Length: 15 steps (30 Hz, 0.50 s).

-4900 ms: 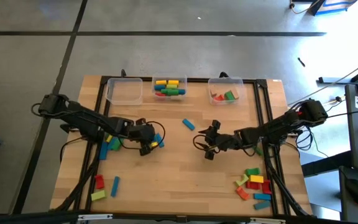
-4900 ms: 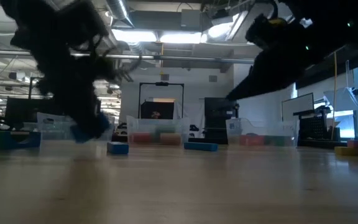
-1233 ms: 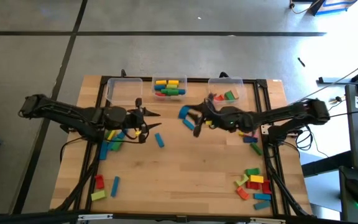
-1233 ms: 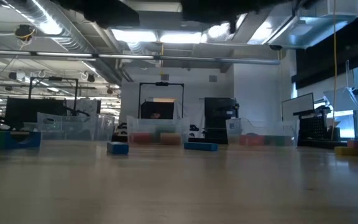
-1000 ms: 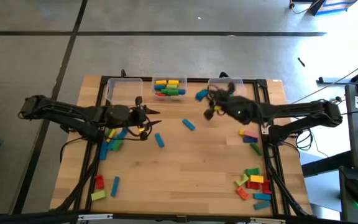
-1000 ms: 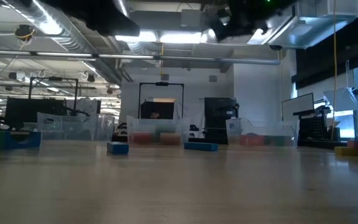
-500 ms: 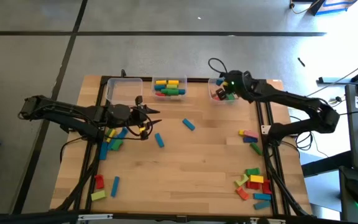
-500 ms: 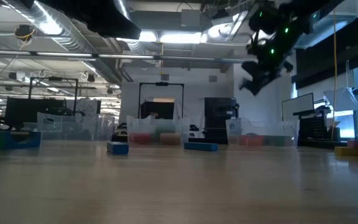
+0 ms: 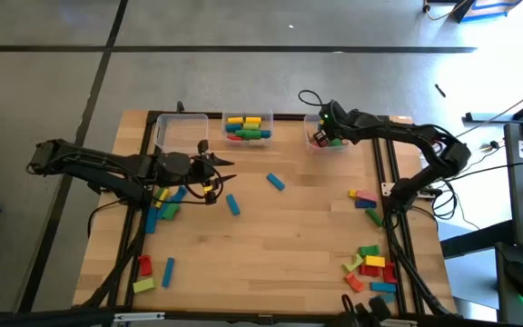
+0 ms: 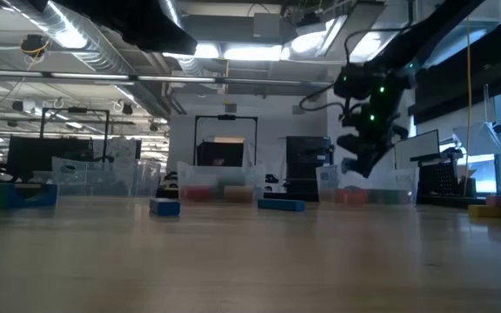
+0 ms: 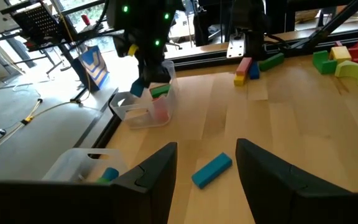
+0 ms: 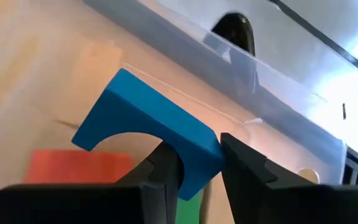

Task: Sort blocks by size
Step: Put the blue arch block into the right transparent bin

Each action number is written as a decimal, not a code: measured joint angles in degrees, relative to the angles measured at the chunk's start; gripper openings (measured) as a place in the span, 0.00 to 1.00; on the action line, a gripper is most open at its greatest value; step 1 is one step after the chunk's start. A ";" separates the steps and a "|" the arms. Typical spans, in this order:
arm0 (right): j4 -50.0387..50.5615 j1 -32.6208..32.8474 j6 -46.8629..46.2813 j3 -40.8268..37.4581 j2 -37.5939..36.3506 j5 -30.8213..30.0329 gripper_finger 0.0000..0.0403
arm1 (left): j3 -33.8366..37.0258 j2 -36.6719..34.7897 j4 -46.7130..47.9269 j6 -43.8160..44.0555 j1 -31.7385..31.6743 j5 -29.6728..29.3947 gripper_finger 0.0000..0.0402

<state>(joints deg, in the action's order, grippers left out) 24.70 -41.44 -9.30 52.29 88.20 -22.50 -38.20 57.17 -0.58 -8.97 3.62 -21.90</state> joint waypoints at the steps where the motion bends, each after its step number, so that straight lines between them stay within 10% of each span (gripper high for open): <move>1: -0.44 -0.48 0.04 0.00 0.89 -0.18 0.25 | 0.00 0.00 0.00 0.00 0.00 0.00 0.40; 15: -5.39 -2.84 0.57 0.02 5.34 1.15 0.28 | 0.00 0.04 0.00 -0.37 0.00 0.01 0.40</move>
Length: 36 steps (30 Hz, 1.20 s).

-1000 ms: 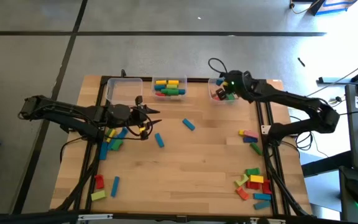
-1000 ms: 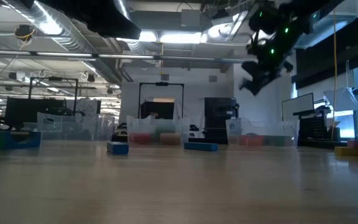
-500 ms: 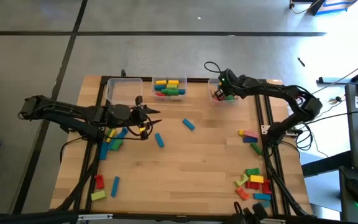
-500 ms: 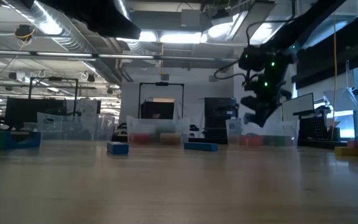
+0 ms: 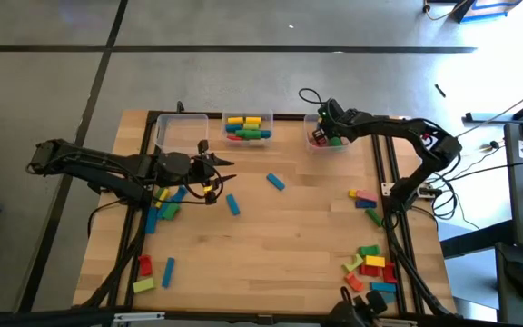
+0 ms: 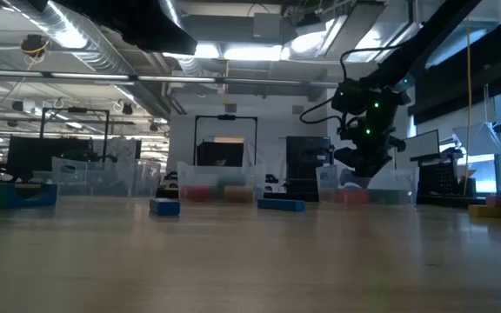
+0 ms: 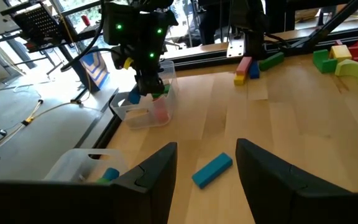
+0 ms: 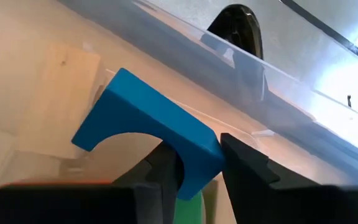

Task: Sort blocks by size
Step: Put the blue arch block into the right transparent bin, then put the light green arch block into the right transparent bin

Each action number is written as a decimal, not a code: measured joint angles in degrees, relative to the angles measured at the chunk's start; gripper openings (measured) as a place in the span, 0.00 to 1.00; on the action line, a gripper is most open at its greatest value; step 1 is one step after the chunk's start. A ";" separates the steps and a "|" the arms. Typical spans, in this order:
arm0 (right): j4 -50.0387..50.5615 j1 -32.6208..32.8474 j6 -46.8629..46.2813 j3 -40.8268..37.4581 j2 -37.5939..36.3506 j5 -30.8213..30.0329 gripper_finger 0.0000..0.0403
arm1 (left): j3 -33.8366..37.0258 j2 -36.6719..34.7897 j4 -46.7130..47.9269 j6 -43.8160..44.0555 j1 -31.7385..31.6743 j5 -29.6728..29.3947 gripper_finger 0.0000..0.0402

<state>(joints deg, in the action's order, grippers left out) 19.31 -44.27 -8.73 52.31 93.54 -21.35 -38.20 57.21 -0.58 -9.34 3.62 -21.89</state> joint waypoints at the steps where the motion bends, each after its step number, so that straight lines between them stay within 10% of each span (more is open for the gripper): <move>1: 0.05 -0.02 0.00 0.00 0.00 -0.01 0.30 | 0.00 0.00 0.00 0.00 0.00 0.00 0.40; 17: 16.73 7.39 0.00 3.79 -11.54 0.03 0.56 | 0.00 0.00 -0.19 -0.45 -0.02 0.00 0.40; 36: 38.35 51.53 -32.89 5.48 -24.08 19.53 0.56 | 0.00 0.00 0.02 1.27 0.09 0.00 0.40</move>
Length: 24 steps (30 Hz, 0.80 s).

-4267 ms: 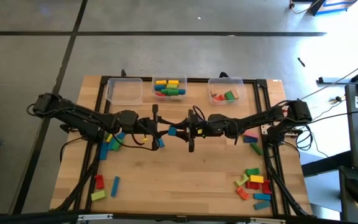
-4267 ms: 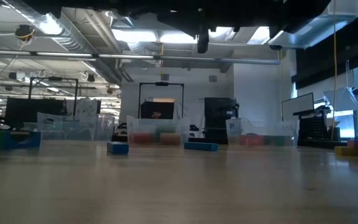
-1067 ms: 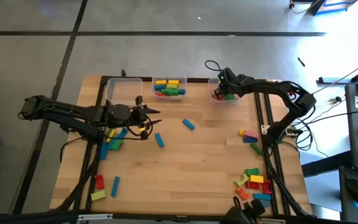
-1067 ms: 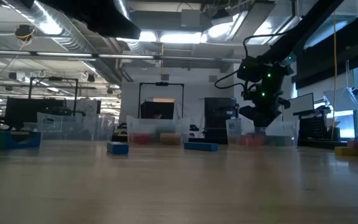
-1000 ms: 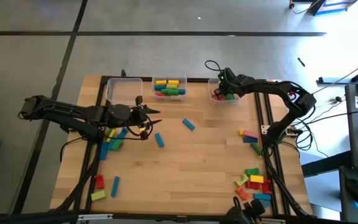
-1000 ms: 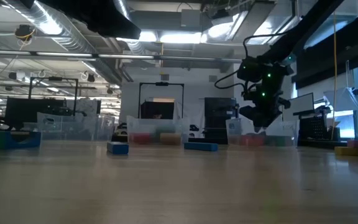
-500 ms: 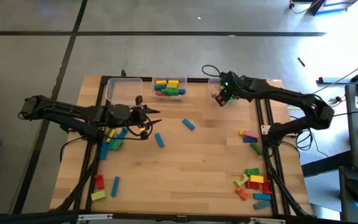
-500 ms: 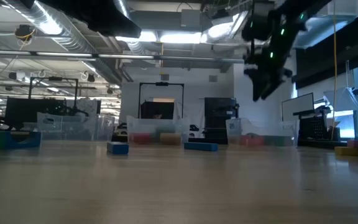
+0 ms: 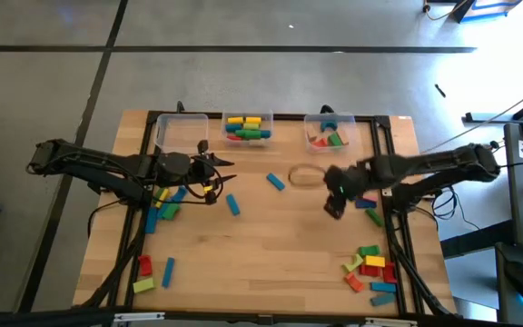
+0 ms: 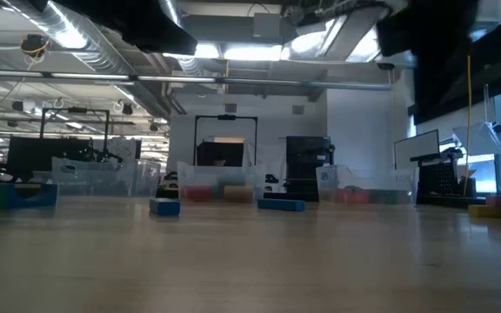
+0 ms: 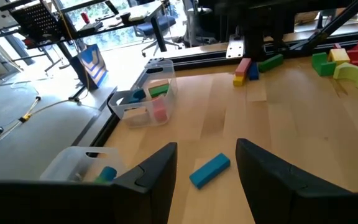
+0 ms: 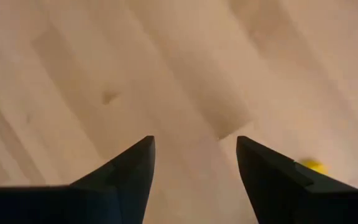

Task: Sort blocks by size
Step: Put the light green arch block into the right transparent bin

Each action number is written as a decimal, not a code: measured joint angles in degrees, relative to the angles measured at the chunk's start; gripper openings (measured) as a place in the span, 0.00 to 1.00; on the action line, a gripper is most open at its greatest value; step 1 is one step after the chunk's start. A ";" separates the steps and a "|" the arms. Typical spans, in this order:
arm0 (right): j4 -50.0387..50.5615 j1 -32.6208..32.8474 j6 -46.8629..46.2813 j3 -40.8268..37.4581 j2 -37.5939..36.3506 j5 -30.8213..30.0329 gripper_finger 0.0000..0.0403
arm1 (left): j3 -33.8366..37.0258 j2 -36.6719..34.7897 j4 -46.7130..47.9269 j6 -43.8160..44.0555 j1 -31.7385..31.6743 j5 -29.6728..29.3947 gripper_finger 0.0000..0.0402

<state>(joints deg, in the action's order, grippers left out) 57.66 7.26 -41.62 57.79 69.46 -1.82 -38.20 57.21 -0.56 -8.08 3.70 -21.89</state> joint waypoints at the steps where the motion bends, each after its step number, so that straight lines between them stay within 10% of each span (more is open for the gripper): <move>1: -0.79 2.86 -2.45 -0.43 0.17 -1.41 0.56 | 0.00 0.00 -0.02 -0.06 0.00 0.00 0.40; 24: -5.02 36.59 -9.59 -2.39 14.28 -1.61 0.56 | 0.00 -0.02 -0.07 1.64 0.00 0.02 0.40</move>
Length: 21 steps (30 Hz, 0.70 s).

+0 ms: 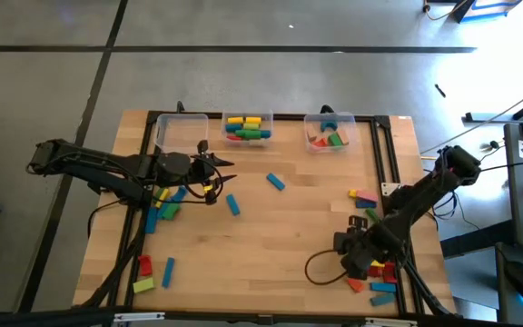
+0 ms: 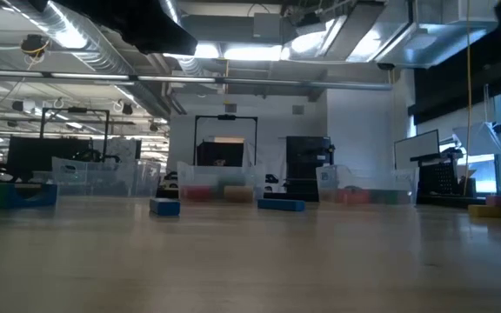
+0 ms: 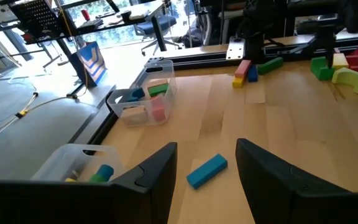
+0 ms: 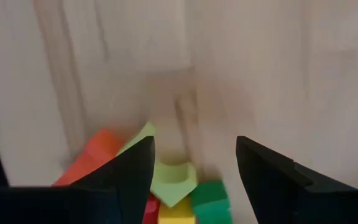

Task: Sort blocks by size
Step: Put the light green arch block into the right transparent bin

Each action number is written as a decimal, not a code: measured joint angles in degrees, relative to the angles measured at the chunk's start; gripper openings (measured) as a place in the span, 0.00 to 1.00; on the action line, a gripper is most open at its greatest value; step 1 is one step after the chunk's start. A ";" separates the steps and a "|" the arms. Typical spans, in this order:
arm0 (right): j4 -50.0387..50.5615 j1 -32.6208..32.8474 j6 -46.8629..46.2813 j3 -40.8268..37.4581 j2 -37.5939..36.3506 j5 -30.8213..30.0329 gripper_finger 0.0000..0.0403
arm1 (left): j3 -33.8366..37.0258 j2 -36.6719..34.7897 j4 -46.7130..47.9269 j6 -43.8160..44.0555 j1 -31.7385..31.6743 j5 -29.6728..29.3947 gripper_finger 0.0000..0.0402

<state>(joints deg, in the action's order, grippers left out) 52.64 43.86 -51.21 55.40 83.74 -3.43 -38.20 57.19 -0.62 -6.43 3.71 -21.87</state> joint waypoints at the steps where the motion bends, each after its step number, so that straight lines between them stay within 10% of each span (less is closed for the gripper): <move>1: -0.12 0.53 0.05 0.00 0.43 0.59 0.56 | 0.00 0.00 -0.01 0.00 0.00 -0.02 0.40; 21: -1.89 8.28 2.17 0.09 10.00 1.93 0.56 | 0.00 0.00 -0.04 -1.05 0.00 -0.02 0.40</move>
<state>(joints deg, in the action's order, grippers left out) 50.75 52.14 -49.04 55.48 93.74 -1.50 -38.20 57.19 -0.66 -7.49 3.70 -21.89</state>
